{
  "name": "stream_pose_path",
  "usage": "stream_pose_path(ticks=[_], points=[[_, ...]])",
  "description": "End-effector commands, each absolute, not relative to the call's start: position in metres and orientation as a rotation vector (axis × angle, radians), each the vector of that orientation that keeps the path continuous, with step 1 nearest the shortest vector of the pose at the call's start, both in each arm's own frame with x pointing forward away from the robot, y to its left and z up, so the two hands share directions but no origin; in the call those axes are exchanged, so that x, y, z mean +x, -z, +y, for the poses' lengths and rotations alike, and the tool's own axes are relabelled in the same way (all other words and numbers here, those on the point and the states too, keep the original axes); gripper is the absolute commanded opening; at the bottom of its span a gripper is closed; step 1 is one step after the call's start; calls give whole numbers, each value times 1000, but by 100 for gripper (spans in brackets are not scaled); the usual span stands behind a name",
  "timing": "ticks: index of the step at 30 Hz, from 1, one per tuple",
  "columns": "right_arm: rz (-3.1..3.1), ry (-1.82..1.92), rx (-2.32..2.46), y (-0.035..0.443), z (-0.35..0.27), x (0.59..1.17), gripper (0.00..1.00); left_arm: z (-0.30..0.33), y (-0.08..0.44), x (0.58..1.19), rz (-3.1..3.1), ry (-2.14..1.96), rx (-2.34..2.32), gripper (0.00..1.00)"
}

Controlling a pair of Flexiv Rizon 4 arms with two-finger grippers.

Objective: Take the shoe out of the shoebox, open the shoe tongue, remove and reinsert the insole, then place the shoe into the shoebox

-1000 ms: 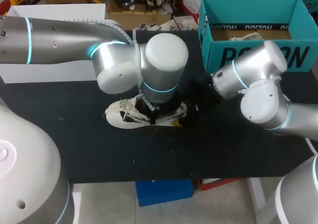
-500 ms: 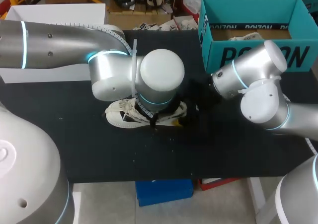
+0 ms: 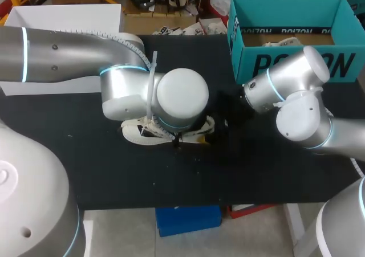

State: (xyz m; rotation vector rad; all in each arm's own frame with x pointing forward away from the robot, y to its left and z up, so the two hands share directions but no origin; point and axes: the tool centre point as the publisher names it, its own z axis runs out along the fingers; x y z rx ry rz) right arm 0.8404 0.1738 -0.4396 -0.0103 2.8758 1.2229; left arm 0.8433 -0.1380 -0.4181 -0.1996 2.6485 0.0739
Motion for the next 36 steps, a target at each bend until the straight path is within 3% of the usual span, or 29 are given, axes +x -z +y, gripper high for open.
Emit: stream_pose_path(ticks=[1,36], points=[[2879,-1218,-11,441,175,840,0,-137,425,854,2671,-64,-193,0],[2879,-1218,-11,441,175,840,0,-130,390,852,2948,179,-308,0]])
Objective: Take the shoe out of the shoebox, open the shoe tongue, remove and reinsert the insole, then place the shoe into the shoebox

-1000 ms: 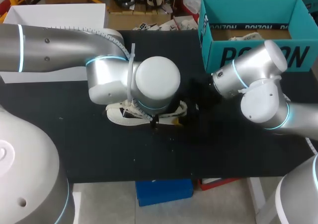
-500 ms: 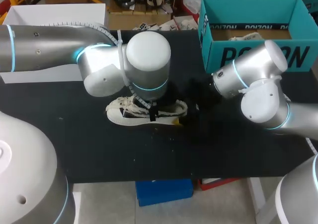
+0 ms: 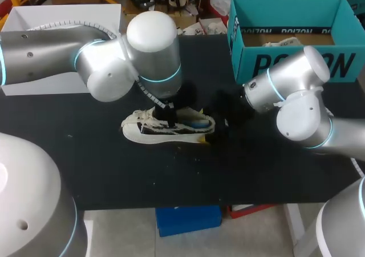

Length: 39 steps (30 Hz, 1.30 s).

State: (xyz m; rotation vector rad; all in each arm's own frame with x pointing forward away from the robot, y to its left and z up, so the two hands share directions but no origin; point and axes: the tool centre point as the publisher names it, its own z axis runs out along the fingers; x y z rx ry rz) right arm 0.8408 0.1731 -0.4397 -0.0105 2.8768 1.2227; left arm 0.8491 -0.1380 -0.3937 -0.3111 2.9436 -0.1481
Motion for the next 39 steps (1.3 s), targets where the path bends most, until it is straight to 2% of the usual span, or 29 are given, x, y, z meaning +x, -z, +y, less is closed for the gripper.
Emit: stream_pose_path(ticks=[1,34,35,36,38,39], points=[[2879,-1218,-11,441,175,840,0,-130,390,852,2947,180,-309,0],[2879,-1218,-11,441,175,840,0,-154,387,854,2966,257,-225,1],[2879,-1218,-11,441,175,840,0,-155,388,854,2965,256,-222,28],[2879,-1218,-11,441,175,840,0,-155,388,852,2962,256,-213,41],[2879,-1218,-11,441,175,840,0,-157,388,849,2961,260,-186,51],[2879,-1218,-11,441,175,840,0,-158,389,848,2961,256,-163,71]])
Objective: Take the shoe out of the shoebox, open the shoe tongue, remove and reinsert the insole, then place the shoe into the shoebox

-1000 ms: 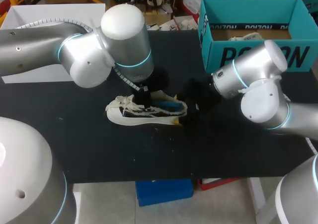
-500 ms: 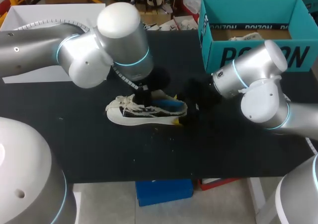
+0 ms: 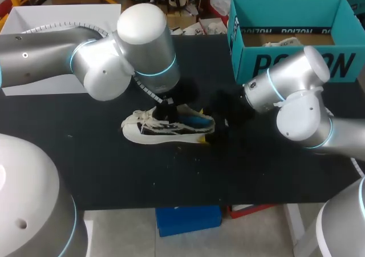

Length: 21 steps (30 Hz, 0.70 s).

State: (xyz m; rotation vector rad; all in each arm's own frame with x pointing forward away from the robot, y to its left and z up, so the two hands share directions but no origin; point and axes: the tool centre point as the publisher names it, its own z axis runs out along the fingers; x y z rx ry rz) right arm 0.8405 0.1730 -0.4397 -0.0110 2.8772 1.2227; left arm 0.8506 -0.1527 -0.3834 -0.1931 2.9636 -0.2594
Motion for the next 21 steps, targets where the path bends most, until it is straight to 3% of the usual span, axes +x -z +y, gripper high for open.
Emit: stream_pose_path(ticks=[1,6,11,21], points=[[2879,-1218,-11,441,175,840,0,-159,390,846,2951,244,-149,84],[2879,-1218,-11,441,175,840,0,-161,393,837,2915,215,-105,96],[2879,-1218,-11,441,175,840,0,-166,399,838,2902,200,-111,98],[2879,-1218,-11,441,175,840,0,-179,404,847,2879,200,-114,87]])
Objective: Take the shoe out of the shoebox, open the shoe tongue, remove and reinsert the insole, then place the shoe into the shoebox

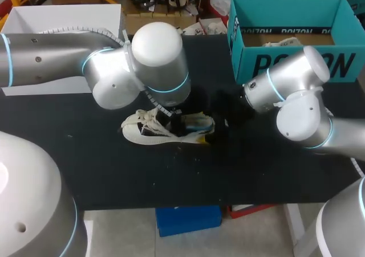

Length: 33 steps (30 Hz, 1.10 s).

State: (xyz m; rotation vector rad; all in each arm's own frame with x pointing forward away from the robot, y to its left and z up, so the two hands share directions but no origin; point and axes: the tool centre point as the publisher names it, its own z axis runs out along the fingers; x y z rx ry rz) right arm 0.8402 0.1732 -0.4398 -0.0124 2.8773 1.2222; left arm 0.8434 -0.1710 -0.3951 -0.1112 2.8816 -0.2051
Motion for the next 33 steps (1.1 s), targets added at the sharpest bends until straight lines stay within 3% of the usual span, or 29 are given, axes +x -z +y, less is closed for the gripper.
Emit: stream_pose_path(ticks=[1,3,6,16,19,20,33], points=[[2879,-1218,-11,441,175,840,0,-181,404,848,2875,201,-114,86],[2879,-1218,-11,441,175,840,0,-184,405,849,2870,201,-111,76],[2879,-1218,-11,441,175,840,0,-188,407,850,2866,200,-106,71],[2879,-1218,-11,441,175,840,0,-200,404,854,2848,223,-86,64],[2879,-1218,-11,441,175,840,0,-200,404,855,2849,227,-85,31],[2879,-1218,-11,441,175,840,0,-200,404,854,2850,228,-84,0],[2879,-1218,-11,441,175,840,0,-174,365,834,2920,401,-122,0]])
